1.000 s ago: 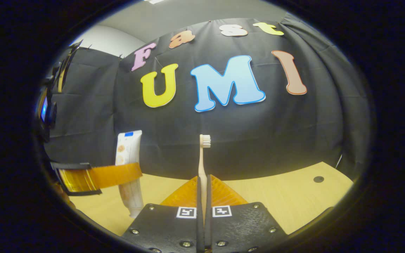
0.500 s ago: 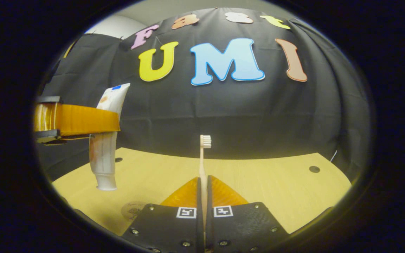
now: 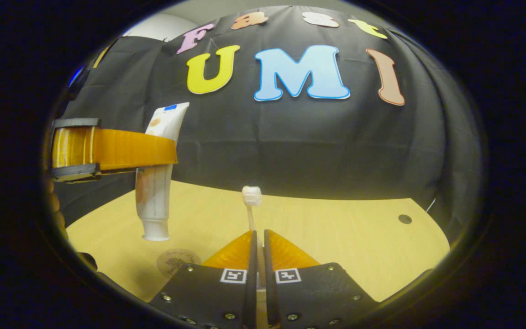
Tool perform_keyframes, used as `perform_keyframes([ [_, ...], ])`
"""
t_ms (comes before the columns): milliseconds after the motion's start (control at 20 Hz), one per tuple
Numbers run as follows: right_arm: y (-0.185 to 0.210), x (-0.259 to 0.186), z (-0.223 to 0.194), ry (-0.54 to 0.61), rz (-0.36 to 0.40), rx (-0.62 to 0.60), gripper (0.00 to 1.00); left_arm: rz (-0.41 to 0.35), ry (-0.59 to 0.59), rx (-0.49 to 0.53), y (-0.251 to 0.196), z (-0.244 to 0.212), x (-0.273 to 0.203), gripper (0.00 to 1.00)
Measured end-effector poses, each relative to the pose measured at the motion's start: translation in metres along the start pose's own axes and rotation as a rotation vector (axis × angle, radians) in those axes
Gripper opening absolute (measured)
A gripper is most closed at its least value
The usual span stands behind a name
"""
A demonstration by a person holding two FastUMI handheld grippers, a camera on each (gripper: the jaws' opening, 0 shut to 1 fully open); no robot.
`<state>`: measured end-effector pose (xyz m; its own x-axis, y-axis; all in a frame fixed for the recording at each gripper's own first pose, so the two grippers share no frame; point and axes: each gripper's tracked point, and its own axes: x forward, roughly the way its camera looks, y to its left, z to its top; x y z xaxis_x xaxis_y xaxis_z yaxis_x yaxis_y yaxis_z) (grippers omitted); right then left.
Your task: Put the toothbrush and toothpaste on the desktop into the cup, then pick up the cup and place it on the coaster on the desktop.
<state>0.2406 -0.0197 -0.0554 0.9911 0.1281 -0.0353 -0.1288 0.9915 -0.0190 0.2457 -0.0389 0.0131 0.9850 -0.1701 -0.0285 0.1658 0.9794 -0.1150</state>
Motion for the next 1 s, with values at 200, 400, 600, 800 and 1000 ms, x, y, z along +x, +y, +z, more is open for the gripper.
perform_keyframes([
  [200,-0.004,-0.013,-0.002,0.02,-0.002,-0.004,0.23,-0.002,-0.004,-0.021,0.0,-0.002,0.003,0.22],
  [400,-0.013,-0.036,0.009,0.004,-0.019,0.049,0.45,-0.005,-0.009,-0.055,-0.005,-0.005,0.004,0.22],
  [600,-0.038,-0.062,0.015,-0.003,-0.078,0.058,0.77,-0.008,-0.023,-0.1,-0.012,-0.006,0.007,0.22],
  [800,-0.054,-0.085,0.014,-0.003,-0.101,0.1,0.77,-0.009,-0.037,-0.122,-0.019,-0.008,0.011,0.21],
  [1000,-0.062,-0.095,0.015,-0.005,-0.11,0.129,0.78,-0.028,-0.027,-0.132,-0.035,-0.022,0.024,0.22],
])
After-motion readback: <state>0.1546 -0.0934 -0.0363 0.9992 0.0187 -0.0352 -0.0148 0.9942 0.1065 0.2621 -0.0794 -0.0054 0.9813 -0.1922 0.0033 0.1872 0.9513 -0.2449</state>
